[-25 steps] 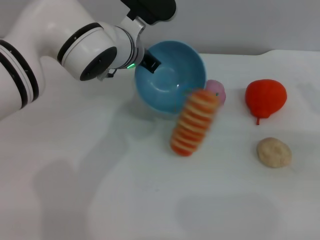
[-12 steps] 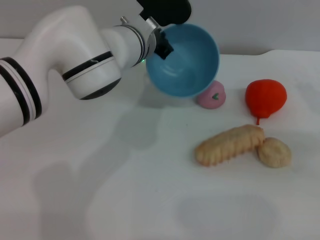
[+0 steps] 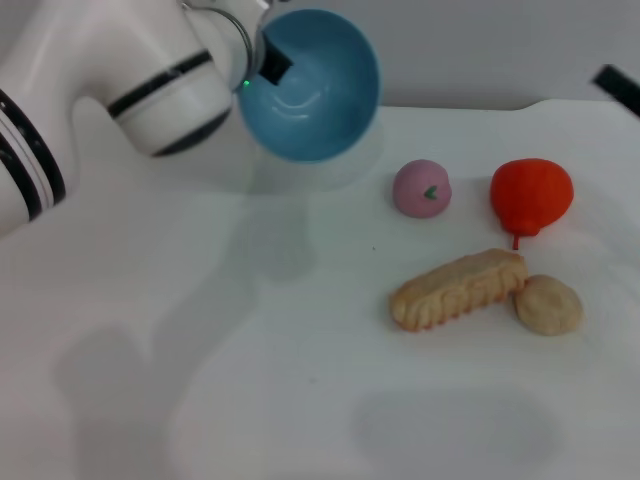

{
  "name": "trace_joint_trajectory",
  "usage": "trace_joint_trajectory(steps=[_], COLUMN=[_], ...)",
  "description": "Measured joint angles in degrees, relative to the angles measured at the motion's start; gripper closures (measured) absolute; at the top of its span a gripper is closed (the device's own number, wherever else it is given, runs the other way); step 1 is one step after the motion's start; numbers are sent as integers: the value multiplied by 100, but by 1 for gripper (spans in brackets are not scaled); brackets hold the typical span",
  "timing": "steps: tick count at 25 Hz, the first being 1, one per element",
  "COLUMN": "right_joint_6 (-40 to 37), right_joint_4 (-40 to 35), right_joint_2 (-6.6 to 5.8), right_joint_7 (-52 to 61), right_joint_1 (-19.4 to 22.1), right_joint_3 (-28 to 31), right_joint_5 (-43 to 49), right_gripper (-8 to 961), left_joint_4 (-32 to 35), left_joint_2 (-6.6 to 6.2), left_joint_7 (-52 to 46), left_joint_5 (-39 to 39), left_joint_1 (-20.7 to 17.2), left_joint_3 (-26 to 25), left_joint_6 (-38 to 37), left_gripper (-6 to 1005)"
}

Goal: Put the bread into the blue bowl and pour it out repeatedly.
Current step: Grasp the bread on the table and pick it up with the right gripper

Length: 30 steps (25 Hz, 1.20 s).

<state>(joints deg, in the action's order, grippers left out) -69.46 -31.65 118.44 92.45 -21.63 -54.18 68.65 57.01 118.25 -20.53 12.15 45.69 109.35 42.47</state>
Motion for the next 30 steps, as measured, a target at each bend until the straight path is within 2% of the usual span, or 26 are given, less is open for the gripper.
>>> trace_joint_trajectory(steps=[3, 5, 6, 10, 14, 18, 25, 30], right_joint_6=[-5, -26, -26, -38, -85, -416, -1244, -1722], right_joint_4=[-184, -401, -401, -1000, -1880, -2287, -2751, -2867], right_joint_2=[-2, -4, -4, -4, -5, -6, -4, 5], right_joint_7=[22, 235, 235, 1172, 2267, 2951, 3513, 3730], right_joint_1=[-222, -464, -464, -755, -941, -1257, -1864, -2309], right_joint_3=[-21, -51, -51, -266, -645, -823, -1278, -1984], right_joint_5=[639, 1393, 1393, 2708, 4092, 5190, 6746, 7566], right_gripper=[416, 416, 416, 417, 417, 417, 417, 416], left_joint_4=[146, 163, 166, 168, 139, 72, 50, 47], left_joint_2=[1, -5, -8, -10, -14, -21, -29, -30], left_joint_7=[536, 1014, 1253, 2119, 2577, 3038, 3193, 3196], left_joint_5=[-423, -915, -1154, -2065, -2554, -3096, -3256, -3268], left_joint_1=[-9, -8, -5, 2, -7, -40, -180, -264], left_joint_3=[-305, -548, -669, -1107, -1329, -1804, -2105, -2119], left_joint_6=[408, 609, 702, 1204, 1552, 1991, 2373, 2339], left_gripper=[1000, 1000, 1000, 999, 999, 999, 1000, 999])
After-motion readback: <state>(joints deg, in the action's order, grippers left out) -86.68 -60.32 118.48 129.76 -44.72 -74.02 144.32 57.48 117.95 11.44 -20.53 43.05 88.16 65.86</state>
